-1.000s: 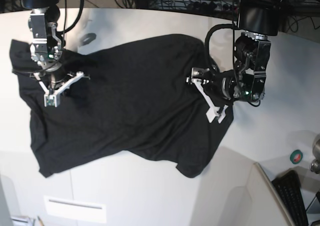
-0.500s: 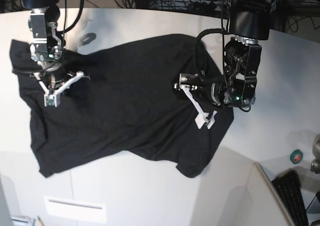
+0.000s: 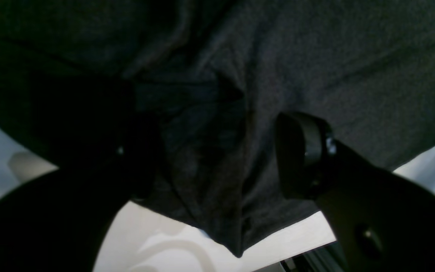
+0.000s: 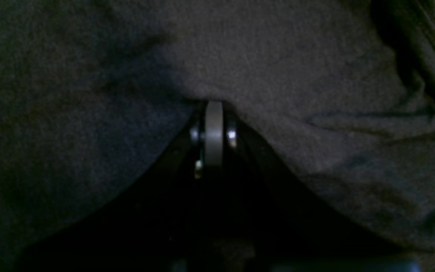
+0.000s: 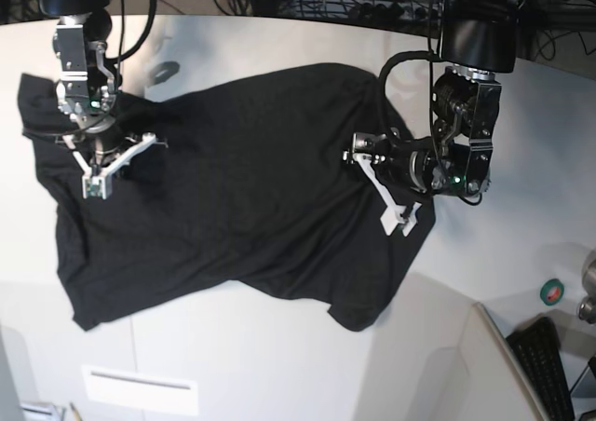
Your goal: Layout the t-shirt on the table in an organized manner, then fold the t-shirt properly
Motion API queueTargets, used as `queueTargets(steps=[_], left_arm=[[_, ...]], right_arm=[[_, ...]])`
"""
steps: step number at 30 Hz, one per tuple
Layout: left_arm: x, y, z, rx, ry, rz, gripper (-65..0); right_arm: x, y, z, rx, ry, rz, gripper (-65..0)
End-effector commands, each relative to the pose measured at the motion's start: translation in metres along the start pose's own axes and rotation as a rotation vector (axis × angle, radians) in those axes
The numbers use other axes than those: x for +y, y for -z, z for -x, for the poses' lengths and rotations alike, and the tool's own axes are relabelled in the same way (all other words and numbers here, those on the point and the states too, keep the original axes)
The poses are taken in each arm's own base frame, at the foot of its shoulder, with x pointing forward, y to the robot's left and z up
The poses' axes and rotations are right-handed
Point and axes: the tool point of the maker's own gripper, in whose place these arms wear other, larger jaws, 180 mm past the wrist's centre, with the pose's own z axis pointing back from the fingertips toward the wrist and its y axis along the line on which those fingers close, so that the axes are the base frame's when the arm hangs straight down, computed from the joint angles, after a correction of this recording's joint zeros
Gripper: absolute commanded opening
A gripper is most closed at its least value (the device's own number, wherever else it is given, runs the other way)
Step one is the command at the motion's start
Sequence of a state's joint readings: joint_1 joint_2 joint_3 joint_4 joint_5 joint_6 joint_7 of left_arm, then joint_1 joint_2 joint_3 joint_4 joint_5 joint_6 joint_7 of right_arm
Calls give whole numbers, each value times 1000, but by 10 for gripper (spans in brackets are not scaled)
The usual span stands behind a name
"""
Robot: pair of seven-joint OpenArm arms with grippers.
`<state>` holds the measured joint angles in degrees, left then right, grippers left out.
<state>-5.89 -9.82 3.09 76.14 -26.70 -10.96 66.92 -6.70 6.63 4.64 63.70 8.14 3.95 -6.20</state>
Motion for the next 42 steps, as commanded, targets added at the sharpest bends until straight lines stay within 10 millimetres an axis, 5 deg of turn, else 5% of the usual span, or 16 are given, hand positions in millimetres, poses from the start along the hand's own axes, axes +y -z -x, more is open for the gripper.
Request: queueTargets(steps=[1,16,26,34,42], left_arm=[[0,-8,-16,-42,15,0,-202],[4,-6,-9,-26,10,-4,-207],[4,-5,-6,-22,10,-3,-477],[5,-5,-5,-20,9,-5,-481],[34,-17,-7,-53,-75,-41,-471]], right_arm=[[-6,-2,21,86,-6,13,-650],[-5,-2,21,86,-5,12,-650],[-5,-2,21,86,-5,12,-650],[-6,-2,21,86,-6,13,-650],[-6,-2,21,86,-6,13,-650]])
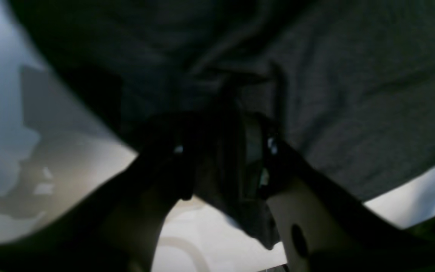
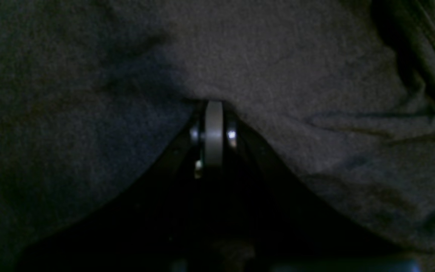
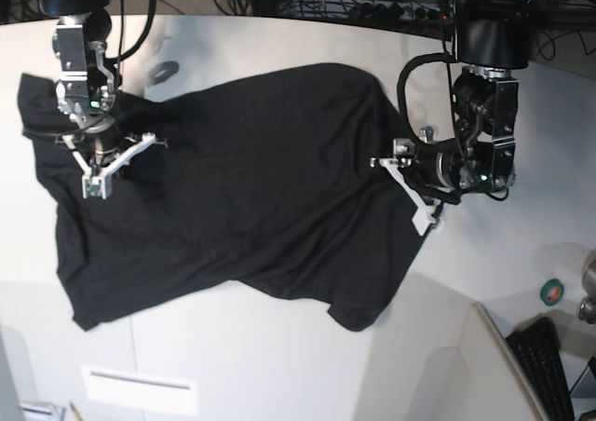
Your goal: Layout the t-shirt on the table in an organized manner, then fold the t-shirt properly
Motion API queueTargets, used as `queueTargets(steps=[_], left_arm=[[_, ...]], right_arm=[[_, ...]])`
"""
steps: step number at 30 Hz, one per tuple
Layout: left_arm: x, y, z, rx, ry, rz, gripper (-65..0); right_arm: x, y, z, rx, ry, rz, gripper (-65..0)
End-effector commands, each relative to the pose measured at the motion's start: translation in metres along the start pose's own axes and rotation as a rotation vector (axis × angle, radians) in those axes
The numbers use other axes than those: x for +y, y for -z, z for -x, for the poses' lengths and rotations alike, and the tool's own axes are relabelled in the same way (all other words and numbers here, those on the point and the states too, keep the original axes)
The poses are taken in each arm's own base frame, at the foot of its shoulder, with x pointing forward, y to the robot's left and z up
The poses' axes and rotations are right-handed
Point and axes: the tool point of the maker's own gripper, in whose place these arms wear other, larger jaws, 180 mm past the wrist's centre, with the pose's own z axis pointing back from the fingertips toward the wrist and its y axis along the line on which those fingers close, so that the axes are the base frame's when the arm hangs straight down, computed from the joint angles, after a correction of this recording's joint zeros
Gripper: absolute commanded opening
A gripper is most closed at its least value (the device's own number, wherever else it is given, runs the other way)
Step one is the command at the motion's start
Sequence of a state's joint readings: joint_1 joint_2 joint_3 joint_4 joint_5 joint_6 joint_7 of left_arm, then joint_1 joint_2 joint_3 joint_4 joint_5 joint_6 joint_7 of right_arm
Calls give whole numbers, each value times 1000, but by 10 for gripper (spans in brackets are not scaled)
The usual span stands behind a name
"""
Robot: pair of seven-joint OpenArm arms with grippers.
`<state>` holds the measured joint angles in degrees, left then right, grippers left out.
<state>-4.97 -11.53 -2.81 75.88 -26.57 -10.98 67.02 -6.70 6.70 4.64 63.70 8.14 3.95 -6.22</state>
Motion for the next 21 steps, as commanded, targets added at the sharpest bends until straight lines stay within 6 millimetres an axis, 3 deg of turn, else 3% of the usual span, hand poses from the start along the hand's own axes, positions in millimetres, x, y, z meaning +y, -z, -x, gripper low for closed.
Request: queueTargets(steps=[1,4,8,10,19,21], left_arm=[[-2,-4,-7,-24,12,10,-471],[-3,-2,-2,-15,8,13,-459],[-3,-1,0,-12,7,13,-355],[-3,-2,0,-13,6,13,-334],[-3,-3,-6,-24,7,14,-342],[-4,-3,-7,-26,7,15,-385]], right_arm=[[-5,-2,21,86,-5,12,-650],[-3,-2,20,85,-6,9,-650],[-1,-2,21,85,-7,6,-650],[-1,-2,21,85,-7,6,-650],[-2,-2,20,85,-5,8,-650],[-2,-2,21,85,-6,7,-650]])
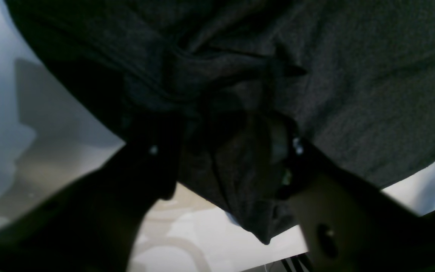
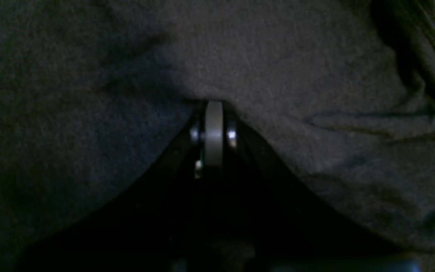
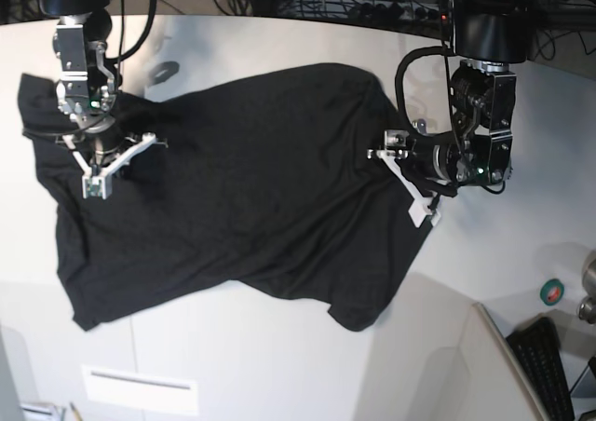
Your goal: Layout the t-shirt on the table in an organized manner, then fold the t-shirt properly
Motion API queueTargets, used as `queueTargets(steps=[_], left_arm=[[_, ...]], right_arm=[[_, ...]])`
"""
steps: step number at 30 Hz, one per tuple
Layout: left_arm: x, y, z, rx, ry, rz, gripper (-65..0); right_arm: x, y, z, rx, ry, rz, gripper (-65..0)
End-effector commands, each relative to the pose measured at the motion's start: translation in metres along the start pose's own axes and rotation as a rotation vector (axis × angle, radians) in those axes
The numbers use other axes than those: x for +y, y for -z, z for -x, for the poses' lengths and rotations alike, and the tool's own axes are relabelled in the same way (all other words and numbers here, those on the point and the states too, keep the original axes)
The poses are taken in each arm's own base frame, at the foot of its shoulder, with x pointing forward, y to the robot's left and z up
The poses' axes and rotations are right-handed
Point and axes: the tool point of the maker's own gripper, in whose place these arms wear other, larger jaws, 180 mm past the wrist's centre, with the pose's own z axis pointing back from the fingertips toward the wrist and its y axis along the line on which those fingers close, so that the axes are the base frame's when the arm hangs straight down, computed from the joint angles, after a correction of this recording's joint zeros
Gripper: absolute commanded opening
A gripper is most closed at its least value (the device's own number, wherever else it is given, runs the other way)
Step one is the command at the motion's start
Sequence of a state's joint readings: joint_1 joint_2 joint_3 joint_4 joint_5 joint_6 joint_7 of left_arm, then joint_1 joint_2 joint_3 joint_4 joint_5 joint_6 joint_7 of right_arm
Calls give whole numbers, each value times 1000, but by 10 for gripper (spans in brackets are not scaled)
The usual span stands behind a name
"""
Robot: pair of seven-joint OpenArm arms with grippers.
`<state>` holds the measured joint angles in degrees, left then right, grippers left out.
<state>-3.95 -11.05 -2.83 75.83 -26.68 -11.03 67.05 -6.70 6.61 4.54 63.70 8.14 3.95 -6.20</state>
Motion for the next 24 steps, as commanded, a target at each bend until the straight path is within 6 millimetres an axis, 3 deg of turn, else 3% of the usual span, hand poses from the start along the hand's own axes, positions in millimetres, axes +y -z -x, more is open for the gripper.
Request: queueTargets(steps=[1,4,13,24], left_arm=[[-1,-7,-17,-44,15,5,-413],[2,-3,-12,-24,1,4,-457],[9,8,-11,-21,-32,5,-457],[-3,8,-22,-40,-30,27,-457]], right_arm=[[-3,-2,20,85,-6,9,-650],[-3,-2,20,85,-6,9,-650],[-4,-2,20,85,-5,11,-650],[-4,-2,20,85,-5,11,-650]])
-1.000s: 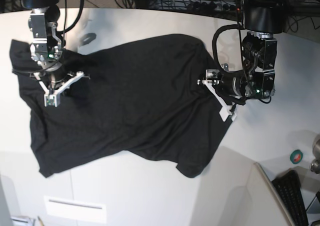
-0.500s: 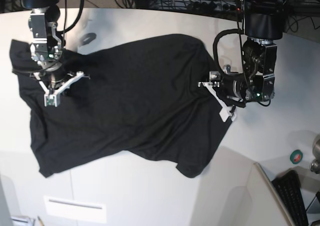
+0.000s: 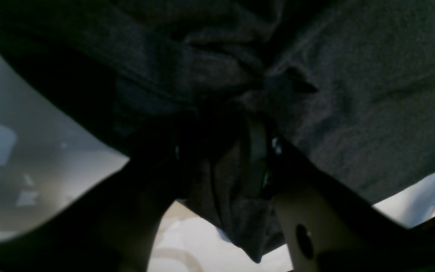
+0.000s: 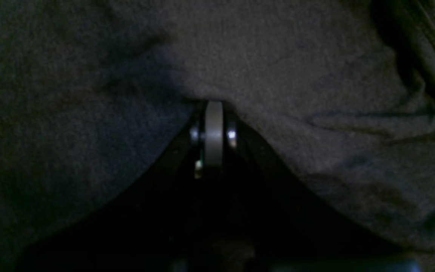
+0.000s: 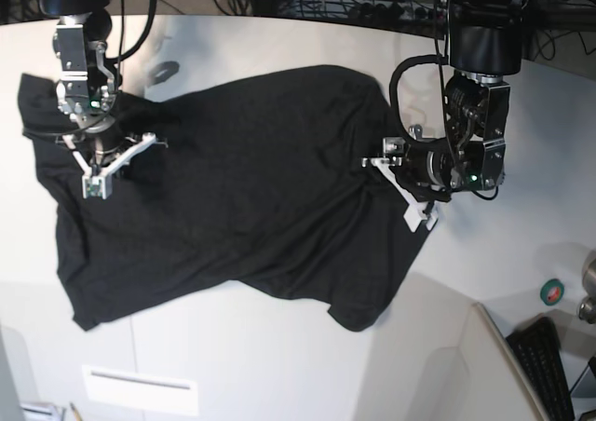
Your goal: Layout the t-shirt on the table in an organized manner, then fold the t-shirt properly
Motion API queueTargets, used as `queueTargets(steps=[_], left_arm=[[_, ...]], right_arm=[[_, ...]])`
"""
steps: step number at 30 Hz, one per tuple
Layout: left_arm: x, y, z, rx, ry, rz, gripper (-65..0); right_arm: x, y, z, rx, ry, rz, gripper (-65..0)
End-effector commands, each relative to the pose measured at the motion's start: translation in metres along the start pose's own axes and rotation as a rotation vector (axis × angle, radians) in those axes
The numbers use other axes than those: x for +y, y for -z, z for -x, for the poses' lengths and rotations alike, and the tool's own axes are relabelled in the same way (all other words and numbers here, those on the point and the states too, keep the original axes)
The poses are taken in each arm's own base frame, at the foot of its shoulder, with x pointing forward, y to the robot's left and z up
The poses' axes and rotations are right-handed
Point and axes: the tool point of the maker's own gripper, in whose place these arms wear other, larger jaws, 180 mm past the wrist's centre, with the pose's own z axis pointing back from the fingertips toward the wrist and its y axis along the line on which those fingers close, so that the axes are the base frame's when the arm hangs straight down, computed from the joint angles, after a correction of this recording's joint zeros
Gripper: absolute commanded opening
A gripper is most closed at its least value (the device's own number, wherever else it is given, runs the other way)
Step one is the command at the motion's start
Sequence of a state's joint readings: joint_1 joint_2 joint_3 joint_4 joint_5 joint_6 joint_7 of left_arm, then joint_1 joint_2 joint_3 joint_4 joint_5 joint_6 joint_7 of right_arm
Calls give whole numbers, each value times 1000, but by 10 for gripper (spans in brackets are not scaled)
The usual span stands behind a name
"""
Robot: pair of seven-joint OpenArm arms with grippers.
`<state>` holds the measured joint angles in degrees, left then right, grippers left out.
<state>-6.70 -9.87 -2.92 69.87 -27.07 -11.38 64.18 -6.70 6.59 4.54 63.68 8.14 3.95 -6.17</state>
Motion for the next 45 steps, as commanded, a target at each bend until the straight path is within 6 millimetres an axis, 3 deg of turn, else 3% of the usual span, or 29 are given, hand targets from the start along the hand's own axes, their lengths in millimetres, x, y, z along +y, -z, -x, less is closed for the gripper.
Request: queueTargets(steps=[1,21,27,32,42,45], left_arm=[[-1,-6,-15,-34,11,1,-457],[-7,-16,-26,-77,41,3,-457],[-7,-16,-24,-74,42,1,-457],[0,-4,-9,-21,8,0,-457],[0,-5,-14,-31,9,1,-471],[-3,-4,-14,-31,8,7,-566]], right_arm=[[-4,-2,20,85,-5,11,-650],[-3,-2,20,84,-7,8,-650],[-3,-2,20,84,-7,8,-650],[-3,-2,20,84,-7,8,-650],[-3,-2,19,84,-6,10,-650],[-4,-2,19,83,-5,11,-650]])
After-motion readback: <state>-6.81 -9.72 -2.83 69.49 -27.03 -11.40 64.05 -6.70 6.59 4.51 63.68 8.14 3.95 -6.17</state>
